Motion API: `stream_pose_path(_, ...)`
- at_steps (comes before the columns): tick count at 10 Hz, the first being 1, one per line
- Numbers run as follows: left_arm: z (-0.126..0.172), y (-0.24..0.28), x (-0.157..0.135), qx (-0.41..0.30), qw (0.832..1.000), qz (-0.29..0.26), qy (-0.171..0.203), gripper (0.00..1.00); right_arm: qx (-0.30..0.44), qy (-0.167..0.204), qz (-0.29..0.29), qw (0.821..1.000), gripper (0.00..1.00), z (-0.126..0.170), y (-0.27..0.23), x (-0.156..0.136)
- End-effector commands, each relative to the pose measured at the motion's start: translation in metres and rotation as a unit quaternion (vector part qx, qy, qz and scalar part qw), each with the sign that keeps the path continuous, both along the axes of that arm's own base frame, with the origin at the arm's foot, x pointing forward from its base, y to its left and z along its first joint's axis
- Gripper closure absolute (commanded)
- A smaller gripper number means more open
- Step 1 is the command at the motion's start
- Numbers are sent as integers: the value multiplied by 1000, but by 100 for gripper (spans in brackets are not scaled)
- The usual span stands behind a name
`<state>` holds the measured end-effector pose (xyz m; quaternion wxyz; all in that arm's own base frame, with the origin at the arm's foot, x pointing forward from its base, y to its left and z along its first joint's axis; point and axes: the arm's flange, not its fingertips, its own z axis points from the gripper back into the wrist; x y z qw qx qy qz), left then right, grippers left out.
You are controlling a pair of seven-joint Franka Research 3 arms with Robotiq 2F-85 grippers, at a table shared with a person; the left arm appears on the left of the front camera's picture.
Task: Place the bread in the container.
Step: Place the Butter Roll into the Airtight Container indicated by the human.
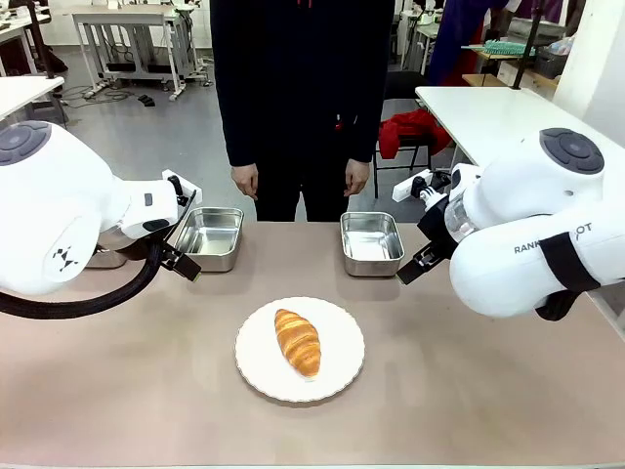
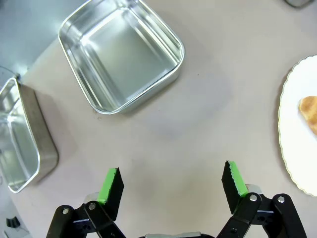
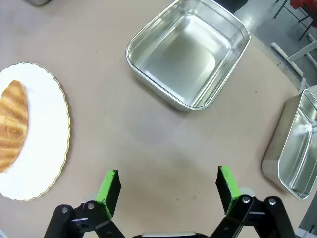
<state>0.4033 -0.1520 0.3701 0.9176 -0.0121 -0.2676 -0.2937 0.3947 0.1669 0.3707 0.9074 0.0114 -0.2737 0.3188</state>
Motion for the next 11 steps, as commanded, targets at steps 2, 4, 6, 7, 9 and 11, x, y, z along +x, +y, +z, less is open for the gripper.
stream_pose_path(2,29,13,17,-23,1000,-14,-4,0,6,-19,5,1000,0,35,-11,20)
stream_pose_path(4,79,66,62,-45,996,-61,46,0,32,-22,48,998,0,103,-55,46)
stream_pose_path(6,119,122,91,-70,988,-114,75,0,60,-22,48,997,0,134,-116,71)
stream_pose_path(7,140,154,100,-98,981,-145,77,0,93,-51,58,993,0,144,-150,72)
stream_pose_path(9,159,228,112,-169,961,-208,67,0,133,-68,56,987,0,149,-201,73)
stream_pose_path(11,158,262,119,-173,960,-217,21,0,161,-82,72,981,0,140,-227,75)
